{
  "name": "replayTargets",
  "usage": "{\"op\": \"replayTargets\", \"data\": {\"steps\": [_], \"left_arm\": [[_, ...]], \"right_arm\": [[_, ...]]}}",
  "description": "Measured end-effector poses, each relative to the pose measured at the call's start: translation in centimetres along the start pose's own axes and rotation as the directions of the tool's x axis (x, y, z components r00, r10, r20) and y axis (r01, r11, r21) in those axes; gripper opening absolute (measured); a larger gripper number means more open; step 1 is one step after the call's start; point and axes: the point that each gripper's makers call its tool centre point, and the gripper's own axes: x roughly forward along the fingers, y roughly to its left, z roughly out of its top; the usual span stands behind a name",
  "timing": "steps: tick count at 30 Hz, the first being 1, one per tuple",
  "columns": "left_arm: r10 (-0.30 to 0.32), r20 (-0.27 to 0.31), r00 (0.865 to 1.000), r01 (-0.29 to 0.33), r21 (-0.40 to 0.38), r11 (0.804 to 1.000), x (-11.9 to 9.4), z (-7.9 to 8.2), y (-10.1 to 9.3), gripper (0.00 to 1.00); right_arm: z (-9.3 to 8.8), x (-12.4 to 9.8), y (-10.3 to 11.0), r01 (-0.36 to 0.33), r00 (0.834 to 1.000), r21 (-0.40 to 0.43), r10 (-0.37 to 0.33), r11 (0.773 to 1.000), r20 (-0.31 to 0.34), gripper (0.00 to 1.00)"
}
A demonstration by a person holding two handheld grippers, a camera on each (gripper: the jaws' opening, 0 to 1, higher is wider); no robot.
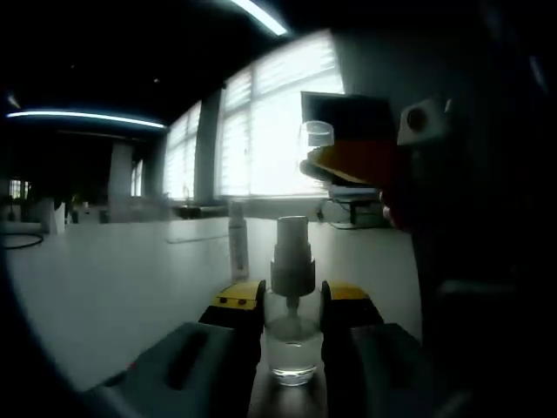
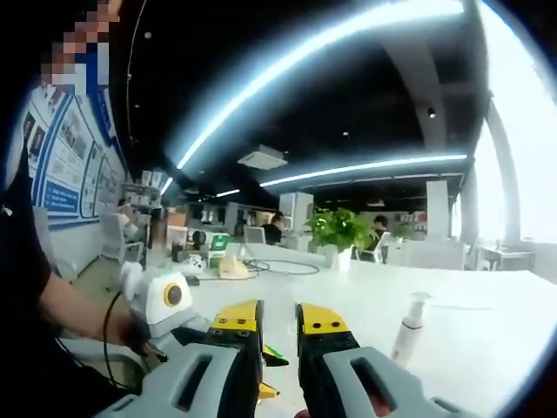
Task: Clamp pump bottle remove cover press pump head put on cover
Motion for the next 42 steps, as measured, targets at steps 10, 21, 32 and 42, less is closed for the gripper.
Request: {"op": "replayTargets", "data": {"steps": [10, 21, 32, 42], "left_arm": [[0.001, 0.001, 1.0, -0.001, 0.003, 1.0, 0.0, 0.0, 0.0, 0.17], [0.001, 0.0, 1.0, -0.001, 0.004, 1.0, 0.0, 0.0, 0.0, 0.17], [0.003, 0.0, 1.0, -0.003, 0.001, 1.0, 0.0, 0.0, 0.0, 0.17], [0.003, -0.001, 1.0, -0.003, 0.001, 1.0, 0.0, 0.0, 0.0, 0.17]], "right_arm": [[-1.2, -1.0, -1.5, 0.078, 0.997, -0.021, -0.078, 0.997, -0.028, 0.1], [-2.7, -4.2, -5.9, 0.235, 0.972, 0.03, -0.234, 0.972, -0.032, 0.1], [-4.4, -5.3, -7.5, 0.307, 0.95, 0.03, -0.304, 0.951, -0.075, 0.1], [-6.3, -6.9, -9.5, 0.382, 0.919, 0.045, -0.374, 0.923, -0.122, 0.1]]}}
